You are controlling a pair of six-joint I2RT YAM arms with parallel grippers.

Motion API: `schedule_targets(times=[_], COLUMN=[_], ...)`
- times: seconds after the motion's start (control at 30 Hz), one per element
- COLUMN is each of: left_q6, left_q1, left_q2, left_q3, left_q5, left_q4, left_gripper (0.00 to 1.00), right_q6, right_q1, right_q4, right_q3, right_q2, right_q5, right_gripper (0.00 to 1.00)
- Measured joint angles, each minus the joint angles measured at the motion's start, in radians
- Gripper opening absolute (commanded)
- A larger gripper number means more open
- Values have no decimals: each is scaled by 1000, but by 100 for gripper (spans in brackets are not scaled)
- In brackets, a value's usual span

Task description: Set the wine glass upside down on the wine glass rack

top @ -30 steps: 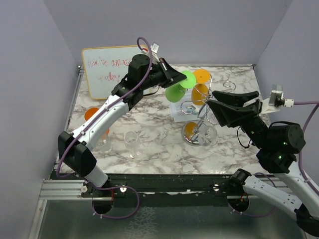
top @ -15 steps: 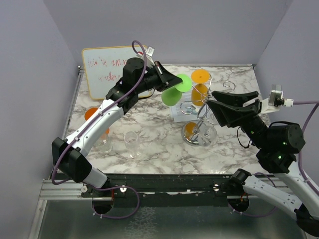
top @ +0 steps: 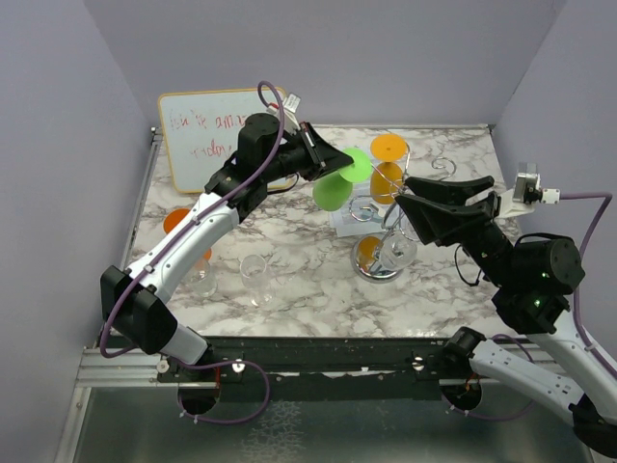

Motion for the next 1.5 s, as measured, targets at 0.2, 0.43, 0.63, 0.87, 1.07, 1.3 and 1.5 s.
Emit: schedule_targets(times=[0.2, 0.43, 0.63, 0.87, 1.07, 1.3, 1.5], left_q6=[14, 39, 65, 99, 143, 178, 238], left_q1=[0, 0, -1, -3, -3, -2, -2], left_q2=[0, 0, -3, -32, -63, -68, -120], left_q3=[0, 1, 5, 6, 8, 8, -2], left_q5=[1, 0, 0, -12, -55, -81, -127], left_q4=[-49, -74, -81, -93, -162, -227, -281], left_gripper=[10, 14, 30, 62, 68, 69, 97], right_q6=[1, 5, 16, 24, 29, 36, 36], right_q1=[0, 0, 0, 0, 0, 0, 0], right_q4=[0, 5, 6, -13, -20, -25, -66], right_q3=[0, -2, -3, -3, -3, -3, 5], right_q2=[1, 6, 13, 25, 23, 8, 2], right_q5=[1, 2, 3, 13, 20, 28, 37], right_gripper=[58, 58, 58, 58, 58, 58, 58])
